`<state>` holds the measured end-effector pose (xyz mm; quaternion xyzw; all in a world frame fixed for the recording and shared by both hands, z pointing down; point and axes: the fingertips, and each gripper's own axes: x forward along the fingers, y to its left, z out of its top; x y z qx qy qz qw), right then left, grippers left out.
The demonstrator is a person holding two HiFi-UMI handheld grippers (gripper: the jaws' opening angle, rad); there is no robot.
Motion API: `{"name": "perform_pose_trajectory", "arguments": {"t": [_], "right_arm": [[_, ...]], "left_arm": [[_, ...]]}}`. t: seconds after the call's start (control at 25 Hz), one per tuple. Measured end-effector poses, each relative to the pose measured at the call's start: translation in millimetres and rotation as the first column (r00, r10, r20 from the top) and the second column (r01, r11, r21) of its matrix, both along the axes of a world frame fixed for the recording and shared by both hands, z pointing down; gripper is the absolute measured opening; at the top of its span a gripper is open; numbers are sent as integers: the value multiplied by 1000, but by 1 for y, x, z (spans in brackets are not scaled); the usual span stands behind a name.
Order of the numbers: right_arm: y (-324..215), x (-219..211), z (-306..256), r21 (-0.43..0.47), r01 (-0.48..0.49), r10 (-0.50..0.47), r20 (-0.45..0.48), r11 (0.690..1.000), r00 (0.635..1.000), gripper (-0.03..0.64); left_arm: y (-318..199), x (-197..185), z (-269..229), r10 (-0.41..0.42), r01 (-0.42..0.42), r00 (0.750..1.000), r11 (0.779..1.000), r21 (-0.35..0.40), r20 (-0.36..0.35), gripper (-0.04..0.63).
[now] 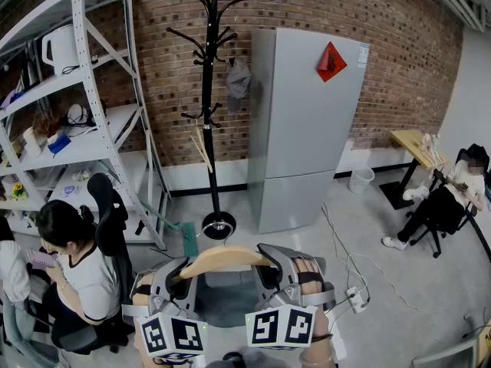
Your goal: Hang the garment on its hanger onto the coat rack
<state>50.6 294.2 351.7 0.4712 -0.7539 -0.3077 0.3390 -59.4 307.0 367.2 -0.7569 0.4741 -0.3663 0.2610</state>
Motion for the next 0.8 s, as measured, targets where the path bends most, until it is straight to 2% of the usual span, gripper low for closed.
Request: {"name": "perform_pose_trajectory", "arguments": {"t": [0.4,0.8], "right_arm": [[-7,3,4,-25,6,-6,14,1000,1000,86],[-36,12,5,-26,55,-54,33,998,998,86]], "left_arm": [[-7,3,1,6,-6,1000,1000,-4,14,66],[-40,13,0,-38,38,998,999,3,45,66]]}}
